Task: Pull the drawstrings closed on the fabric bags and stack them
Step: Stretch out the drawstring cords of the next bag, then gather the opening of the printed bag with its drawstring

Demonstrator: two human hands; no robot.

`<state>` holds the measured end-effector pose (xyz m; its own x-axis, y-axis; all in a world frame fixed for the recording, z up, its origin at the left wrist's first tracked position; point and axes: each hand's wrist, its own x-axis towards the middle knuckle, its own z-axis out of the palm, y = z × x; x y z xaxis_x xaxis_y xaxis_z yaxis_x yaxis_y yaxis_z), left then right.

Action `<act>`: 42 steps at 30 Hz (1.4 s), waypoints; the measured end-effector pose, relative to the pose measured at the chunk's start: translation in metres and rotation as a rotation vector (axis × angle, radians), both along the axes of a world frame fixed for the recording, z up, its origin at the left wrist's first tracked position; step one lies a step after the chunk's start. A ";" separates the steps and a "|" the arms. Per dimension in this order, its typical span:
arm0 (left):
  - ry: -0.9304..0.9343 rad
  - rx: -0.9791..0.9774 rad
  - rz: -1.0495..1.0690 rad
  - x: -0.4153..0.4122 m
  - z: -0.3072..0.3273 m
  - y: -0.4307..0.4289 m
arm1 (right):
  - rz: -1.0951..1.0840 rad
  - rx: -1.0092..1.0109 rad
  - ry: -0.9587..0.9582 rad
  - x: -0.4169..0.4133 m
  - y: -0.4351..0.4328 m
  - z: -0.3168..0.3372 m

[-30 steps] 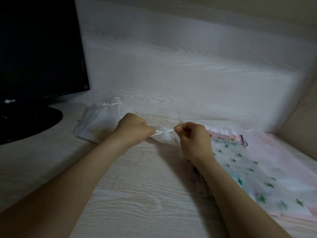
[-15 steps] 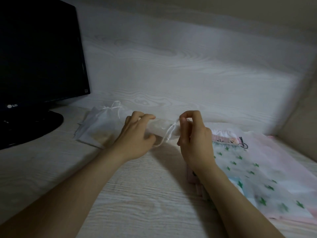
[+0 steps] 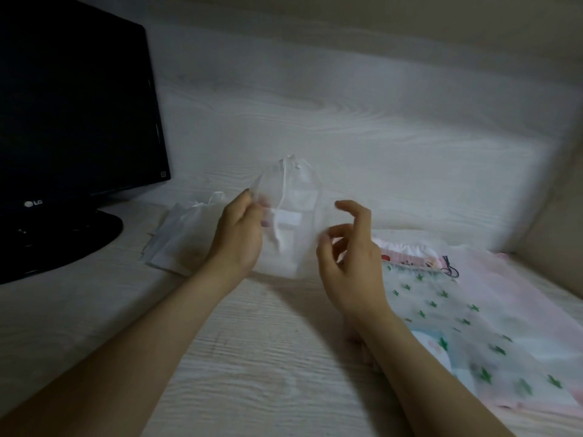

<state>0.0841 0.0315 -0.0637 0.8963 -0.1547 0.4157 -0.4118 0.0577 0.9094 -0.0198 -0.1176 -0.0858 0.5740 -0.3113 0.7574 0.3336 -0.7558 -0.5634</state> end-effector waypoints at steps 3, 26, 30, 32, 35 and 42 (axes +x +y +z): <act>-0.057 0.194 0.309 0.002 0.002 0.010 | 0.054 -0.079 0.037 0.009 0.011 -0.006; -0.356 1.347 0.357 0.019 -0.040 0.018 | 0.051 -0.349 0.397 0.031 0.013 -0.024; -0.247 1.487 0.317 0.020 -0.042 0.019 | 0.046 -0.349 0.442 0.029 0.013 -0.025; -0.281 1.503 0.335 0.017 -0.039 0.019 | 0.048 -0.336 0.452 0.028 0.014 -0.024; -0.505 1.387 0.383 0.014 -0.034 0.019 | 0.013 -0.343 0.449 0.023 0.015 -0.021; -0.688 0.948 -0.204 -0.001 -0.046 -0.002 | -0.676 -0.488 0.538 0.003 -0.006 0.004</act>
<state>0.0827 0.0291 -0.1101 0.4523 -0.7741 0.4429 -0.8918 -0.3975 0.2161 -0.0167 -0.1235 -0.0823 0.6954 -0.4235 0.5806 -0.4622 -0.8822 -0.0899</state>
